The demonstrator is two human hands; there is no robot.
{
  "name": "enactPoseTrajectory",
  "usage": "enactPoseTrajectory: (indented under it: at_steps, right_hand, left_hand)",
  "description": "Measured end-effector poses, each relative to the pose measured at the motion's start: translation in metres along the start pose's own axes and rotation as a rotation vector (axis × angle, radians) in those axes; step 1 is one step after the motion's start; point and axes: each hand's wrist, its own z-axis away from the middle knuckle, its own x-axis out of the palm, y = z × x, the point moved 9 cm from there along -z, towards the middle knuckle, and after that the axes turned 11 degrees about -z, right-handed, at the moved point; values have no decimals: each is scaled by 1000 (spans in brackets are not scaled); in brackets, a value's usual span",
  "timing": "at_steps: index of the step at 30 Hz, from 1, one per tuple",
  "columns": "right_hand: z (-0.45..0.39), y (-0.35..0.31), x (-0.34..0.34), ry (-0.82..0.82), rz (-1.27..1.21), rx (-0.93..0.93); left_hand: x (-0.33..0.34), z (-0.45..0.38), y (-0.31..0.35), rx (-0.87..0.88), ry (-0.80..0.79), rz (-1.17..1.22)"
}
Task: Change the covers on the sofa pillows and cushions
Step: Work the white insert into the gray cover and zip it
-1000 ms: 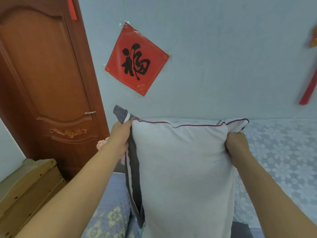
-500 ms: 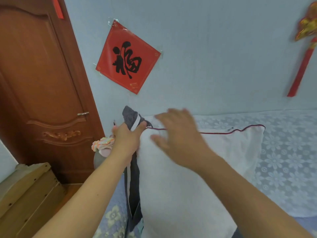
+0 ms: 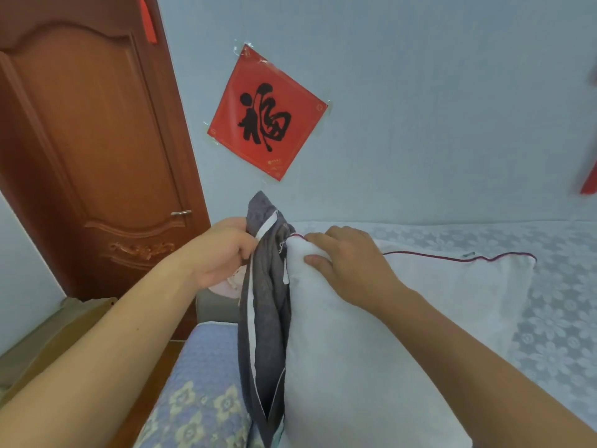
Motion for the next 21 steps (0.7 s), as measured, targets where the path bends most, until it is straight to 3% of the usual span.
enactPoseTrajectory:
  at_steps: [5,8,12,14,18,21]
  right_hand:
    - [6,5,-3,-8,-37,67]
    - [6,3,-8,-9,-162,121]
    - [8,23,-6,-9,-601,419]
    - [13,38,-9,68,-744,531]
    - [21,52,-13,103,-751,580]
    - [30,58,-8,59,-902,659]
  left_hand:
    - [3,-5,22,47,-26,-218]
    - [14,-5,44,175,-23,-370]
    - [30,-8,63,376,100,-810]
    - [39,-9,50,364,77,-759]
    - [81,1,7,273,-194,-545]
    - [97,3,3,347,-177,-577]
